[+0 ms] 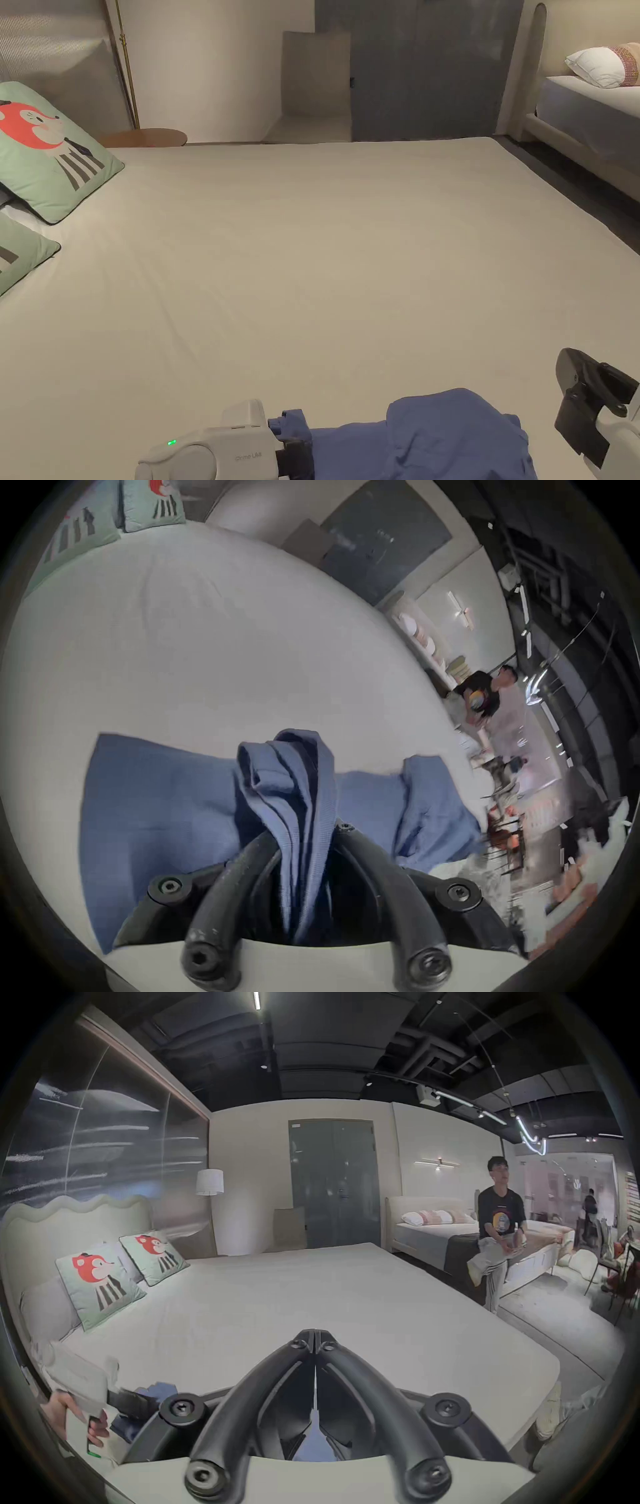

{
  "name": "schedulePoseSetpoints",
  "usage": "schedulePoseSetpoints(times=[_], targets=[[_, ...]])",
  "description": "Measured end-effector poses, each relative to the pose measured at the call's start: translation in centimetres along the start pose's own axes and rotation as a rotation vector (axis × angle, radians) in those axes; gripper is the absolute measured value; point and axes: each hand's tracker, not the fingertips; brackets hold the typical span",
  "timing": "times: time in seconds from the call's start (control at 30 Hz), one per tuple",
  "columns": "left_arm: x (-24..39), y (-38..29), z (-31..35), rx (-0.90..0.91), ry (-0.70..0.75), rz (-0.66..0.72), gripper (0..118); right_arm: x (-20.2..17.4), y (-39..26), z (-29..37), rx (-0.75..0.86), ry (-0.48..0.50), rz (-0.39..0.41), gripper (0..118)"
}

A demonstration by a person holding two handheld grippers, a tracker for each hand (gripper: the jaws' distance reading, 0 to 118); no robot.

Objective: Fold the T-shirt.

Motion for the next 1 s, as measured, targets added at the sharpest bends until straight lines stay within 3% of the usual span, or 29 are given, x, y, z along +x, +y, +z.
schedulePoseSetpoints(times=[0.03,0.1,0.13,0.17,0.2,0.23,0.27,0.33,0.4,0.43,0.5,0.53,0.57,0.7,0.9,1.0], targets=[[0.1,-0.3,-0.4,0.018,0.021,-0.003,5,0.4,0.0,0.1,0.0,-0.007,-0.007,1],[-0.2,-0.3,-0.2,0.045,-0.026,0.04,22,1.1,-0.1,0.3,-0.002,-0.018,-0.024,1],[-0.2,-0.3,0.4,0.05,-0.089,0.067,37,1.4,-0.1,0.3,-0.004,-0.022,-0.029,1],[-0.2,-0.2,1.1,0.05,-0.143,0.08,66,1.5,-0.3,0.2,-0.006,-0.025,-0.033,1],[0.1,-0.1,1.8,0.055,-0.177,0.076,86,1.7,-0.4,0.2,-0.007,-0.027,-0.036,1],[0.3,0.0,2.7,0.092,-0.173,0.041,104,1.8,-0.5,0.2,-0.009,-0.028,-0.04,1],[0.5,0.0,3.9,0.151,-0.171,0.004,111,1.8,-0.6,0.2,-0.013,-0.026,-0.046,1],[0.6,-0.1,5.8,0.293,-0.12,-0.045,110,1.9,-0.8,0.1,-0.016,-0.022,-0.055,1],[0.6,-0.4,6.2,0.397,0.071,-0.018,107,1.8,-1.0,-0.1,-0.021,-0.014,-0.064,1],[0.4,-0.6,6.0,0.417,0.141,-0.032,95,1.8,-1.0,-0.2,-0.022,-0.009,-0.065,1],[0.5,-1.4,4.9,0.429,0.271,-0.124,21,1.7,-1.1,-0.3,-0.024,-0.001,-0.066,1],[0.6,-1.7,3.8,0.403,0.353,-0.133,2,1.6,-1.1,-0.3,-0.023,0.004,-0.066,1],[0.7,-2.2,3.0,0.373,0.397,-0.142,2,1.6,-1.2,-0.3,-0.023,0.007,-0.066,1],[2.3,-4.7,0.3,0.343,0.346,-0.178,2,1.9,-1.2,-0.2,-0.024,0.006,-0.068,1],[7.8,-7.9,-3.5,0.317,0.332,-0.388,2,2.9,-1.2,0.1,-0.026,-0.017,-0.074,1],[9.2,-8.7,-5.2,0.285,0.318,-0.394,1,3.3,-1.2,0.3,-0.025,-0.029,-0.081,1]])
